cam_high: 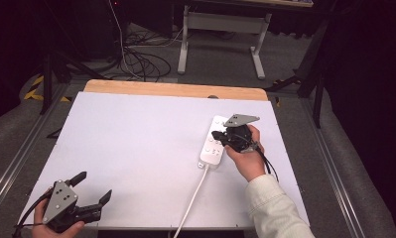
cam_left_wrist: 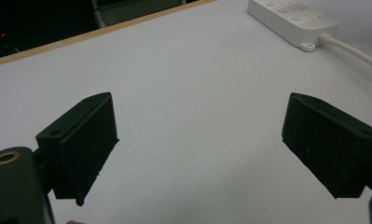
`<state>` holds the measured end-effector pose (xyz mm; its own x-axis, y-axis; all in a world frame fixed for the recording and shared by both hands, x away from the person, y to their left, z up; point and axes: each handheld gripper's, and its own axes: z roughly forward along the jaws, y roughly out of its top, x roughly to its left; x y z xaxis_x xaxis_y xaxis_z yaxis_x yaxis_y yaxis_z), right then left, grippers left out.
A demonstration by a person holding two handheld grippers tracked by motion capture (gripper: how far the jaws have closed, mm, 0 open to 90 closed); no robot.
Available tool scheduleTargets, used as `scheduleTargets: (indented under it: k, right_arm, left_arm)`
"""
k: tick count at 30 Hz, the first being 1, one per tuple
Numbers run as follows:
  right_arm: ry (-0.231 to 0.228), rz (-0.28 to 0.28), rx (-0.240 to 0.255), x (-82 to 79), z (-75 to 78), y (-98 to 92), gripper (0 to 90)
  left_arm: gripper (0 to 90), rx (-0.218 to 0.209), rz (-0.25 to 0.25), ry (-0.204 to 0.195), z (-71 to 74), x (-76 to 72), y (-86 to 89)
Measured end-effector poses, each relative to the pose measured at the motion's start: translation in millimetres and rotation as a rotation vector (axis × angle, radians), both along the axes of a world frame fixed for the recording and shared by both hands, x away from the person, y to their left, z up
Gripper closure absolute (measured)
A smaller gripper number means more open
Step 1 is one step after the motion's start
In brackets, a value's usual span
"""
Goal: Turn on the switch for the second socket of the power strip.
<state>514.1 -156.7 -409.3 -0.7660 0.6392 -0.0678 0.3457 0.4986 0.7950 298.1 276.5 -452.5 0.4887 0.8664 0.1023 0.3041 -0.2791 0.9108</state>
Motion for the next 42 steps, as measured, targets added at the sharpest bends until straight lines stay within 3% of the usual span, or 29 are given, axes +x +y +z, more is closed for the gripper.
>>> scheduleTargets:
  k: [19,42]
  right_arm:
    - [0.048,-0.081,-0.025,25.5,-29.3,6.8,90.0]
    - [0.079,-0.101,-0.064,32.1,-44.7,13.1,90.0]
  left_arm:
    - [10.6,-0.001,-0.002,0.005,-0.8,1.4,0.9]
    - [10.6,0.015,-0.018,0.011,-2.0,2.9,0.3]
